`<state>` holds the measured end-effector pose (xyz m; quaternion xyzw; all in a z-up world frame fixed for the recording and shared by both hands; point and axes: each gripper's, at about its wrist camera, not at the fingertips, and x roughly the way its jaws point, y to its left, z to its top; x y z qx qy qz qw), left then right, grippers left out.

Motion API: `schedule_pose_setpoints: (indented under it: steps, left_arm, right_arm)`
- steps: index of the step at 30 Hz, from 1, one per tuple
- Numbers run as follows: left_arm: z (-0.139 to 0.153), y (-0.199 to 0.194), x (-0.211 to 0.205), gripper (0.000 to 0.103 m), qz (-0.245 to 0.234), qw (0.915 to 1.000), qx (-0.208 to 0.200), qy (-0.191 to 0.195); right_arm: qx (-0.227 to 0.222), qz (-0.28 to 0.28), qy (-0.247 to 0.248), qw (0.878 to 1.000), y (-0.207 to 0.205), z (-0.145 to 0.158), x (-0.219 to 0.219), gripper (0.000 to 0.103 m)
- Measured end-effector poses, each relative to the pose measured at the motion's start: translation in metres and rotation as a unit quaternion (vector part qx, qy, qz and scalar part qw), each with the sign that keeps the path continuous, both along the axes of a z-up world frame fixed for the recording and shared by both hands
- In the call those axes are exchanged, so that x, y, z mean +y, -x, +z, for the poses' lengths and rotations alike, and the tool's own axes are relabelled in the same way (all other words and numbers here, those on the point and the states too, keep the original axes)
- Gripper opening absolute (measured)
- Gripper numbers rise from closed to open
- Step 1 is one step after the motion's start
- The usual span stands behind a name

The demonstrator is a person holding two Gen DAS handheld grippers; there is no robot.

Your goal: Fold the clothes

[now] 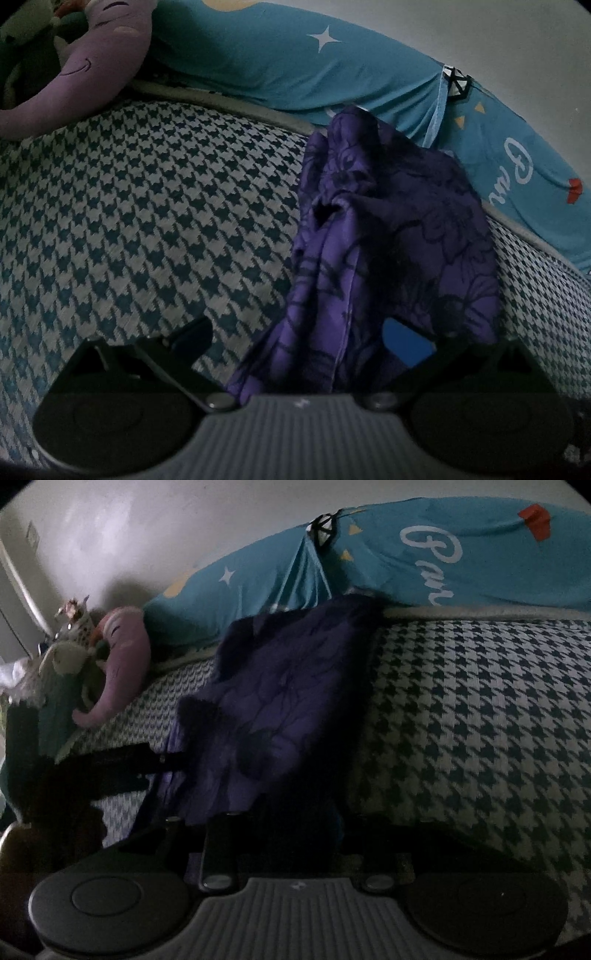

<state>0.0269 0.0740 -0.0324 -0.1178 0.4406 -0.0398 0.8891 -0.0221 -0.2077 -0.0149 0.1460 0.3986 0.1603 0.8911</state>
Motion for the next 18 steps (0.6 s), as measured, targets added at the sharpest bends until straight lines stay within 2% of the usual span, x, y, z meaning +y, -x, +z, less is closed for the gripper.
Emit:
schedule_pose_setpoints:
  steps: [4, 15, 18]
  left_arm:
    - [-0.001, -0.007, 0.000, 0.102, 0.008, 0.9999, 0.007, 0.011]
    - [-0.006, -0.028, 0.003, 0.102, 0.030, 0.9995, 0.009, 0.012]
    - [-0.009, -0.030, 0.006, 0.103, 0.037, 0.9991, 0.015, 0.016]
  right_arm:
    - [-0.003, -0.011, -0.019, 1.000, -0.018, -0.002, -0.006, 0.035]
    - [-0.018, -0.048, -0.046, 0.998, -0.069, -0.006, -0.025, 0.036]
    - [-0.019, -0.061, -0.058, 0.996, -0.082, -0.008, -0.030, 0.041]
